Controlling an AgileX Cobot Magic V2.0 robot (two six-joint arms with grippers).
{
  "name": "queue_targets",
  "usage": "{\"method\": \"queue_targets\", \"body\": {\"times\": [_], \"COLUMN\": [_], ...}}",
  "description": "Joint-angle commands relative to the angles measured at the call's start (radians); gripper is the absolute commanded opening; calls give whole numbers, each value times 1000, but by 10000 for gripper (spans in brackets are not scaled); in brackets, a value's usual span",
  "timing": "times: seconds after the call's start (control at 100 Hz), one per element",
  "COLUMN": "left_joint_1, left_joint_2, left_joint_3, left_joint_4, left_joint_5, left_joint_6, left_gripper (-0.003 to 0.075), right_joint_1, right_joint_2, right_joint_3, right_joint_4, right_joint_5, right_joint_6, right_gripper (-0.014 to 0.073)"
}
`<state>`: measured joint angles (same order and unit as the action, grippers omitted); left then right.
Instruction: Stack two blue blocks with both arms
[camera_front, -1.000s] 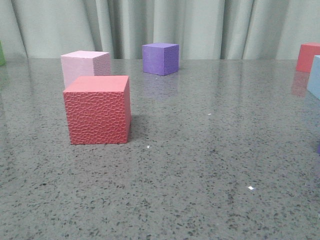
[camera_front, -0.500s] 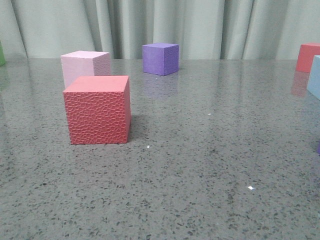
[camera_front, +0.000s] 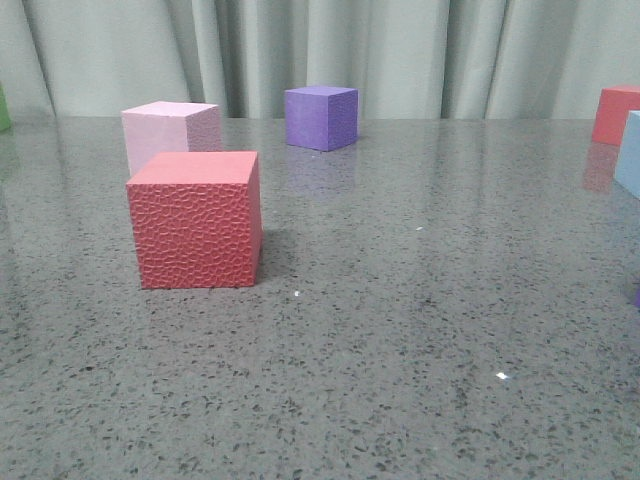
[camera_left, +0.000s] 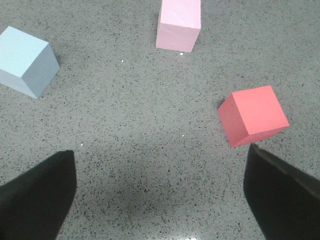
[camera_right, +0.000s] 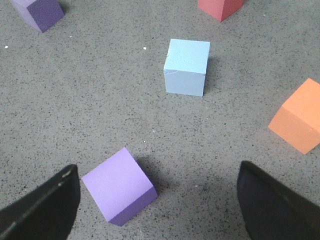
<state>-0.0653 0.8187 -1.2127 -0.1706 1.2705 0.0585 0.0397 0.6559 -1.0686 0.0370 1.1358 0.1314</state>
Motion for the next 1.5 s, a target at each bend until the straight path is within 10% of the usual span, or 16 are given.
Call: {"method": "queue_targets", "body": {"times": [0.0, 1.49], "left_joint_1": [-7, -7], "left_joint_2": [3, 3], "left_joint_3": [-31, -31], "left_joint_4": [-23, -23], "left_joint_5": [4, 4], "left_joint_6": [-5, -5], "left_gripper": [648, 648], "right_joint_1": [-7, -54], "right_joint_2": [17, 987], "right_joint_3": [-32, -584], "right_joint_4": [0, -83], "right_joint_5": [-62, 3], "right_joint_6": [-6, 31], "right_gripper": [635, 635]}}
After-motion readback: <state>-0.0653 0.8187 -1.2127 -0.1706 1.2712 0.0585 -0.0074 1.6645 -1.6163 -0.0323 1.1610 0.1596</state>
